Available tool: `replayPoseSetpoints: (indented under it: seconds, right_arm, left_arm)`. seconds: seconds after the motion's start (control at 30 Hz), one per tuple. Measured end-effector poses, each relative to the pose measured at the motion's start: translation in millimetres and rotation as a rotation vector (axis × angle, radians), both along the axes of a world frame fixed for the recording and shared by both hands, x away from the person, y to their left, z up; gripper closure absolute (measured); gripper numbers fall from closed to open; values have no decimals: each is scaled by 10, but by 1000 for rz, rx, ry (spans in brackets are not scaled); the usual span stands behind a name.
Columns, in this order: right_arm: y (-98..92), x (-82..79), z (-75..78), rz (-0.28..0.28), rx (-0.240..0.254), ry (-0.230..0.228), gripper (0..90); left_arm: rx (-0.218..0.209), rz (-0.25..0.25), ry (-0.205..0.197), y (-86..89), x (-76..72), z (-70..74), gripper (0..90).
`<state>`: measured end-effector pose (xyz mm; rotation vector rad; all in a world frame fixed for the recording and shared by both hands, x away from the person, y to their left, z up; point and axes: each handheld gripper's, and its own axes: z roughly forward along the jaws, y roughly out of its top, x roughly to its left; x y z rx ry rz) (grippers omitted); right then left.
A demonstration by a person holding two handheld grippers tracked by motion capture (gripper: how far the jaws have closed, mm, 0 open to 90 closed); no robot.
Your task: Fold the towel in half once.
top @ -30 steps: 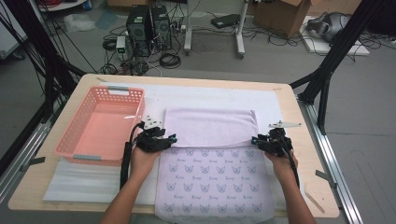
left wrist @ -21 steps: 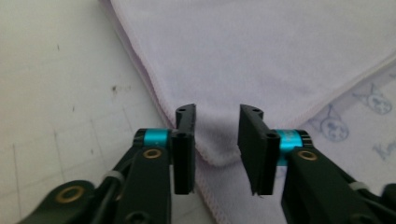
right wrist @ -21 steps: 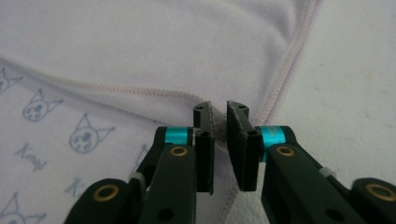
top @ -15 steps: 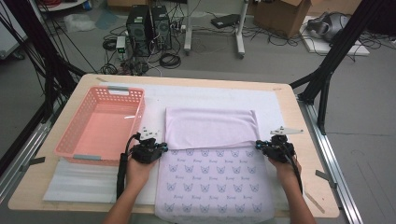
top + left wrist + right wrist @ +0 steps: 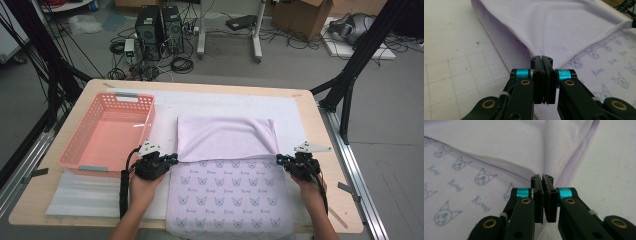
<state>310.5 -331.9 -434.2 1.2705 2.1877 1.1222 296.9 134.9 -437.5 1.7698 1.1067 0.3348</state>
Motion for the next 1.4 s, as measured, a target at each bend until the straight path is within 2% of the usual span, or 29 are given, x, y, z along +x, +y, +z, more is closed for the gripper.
replayPoseSetpoints:
  seconds: [0.27,0.4,0.5,0.7,0.87,1.13,1.4]
  right_arm:
    - [-62,-240,-4,20,7,-21,880]
    - [-93,-384,4,26,6,-34,880]
    - [-117,-469,11,26,-1,-36,879]
    - [-113,-598,19,27,13,-41,879]
    - [-107,-753,32,40,2,-49,879]
    - [-135,-1120,58,20,26,-55,879]
    - [-130,-1454,66,11,21,-48,879]
  left_arm:
    - [-23,-39,-16,99,-245,58,898]
    - [-15,-47,-10,126,-334,13,898]
    - [-42,-43,-8,130,-396,-38,898]
    - [-56,-61,-13,128,-529,-48,899]
    - [-64,-70,-16,142,-686,-53,899]
    - [-63,-80,-37,199,-1005,-43,900]
    - [-65,-103,-29,253,-1304,-56,900]
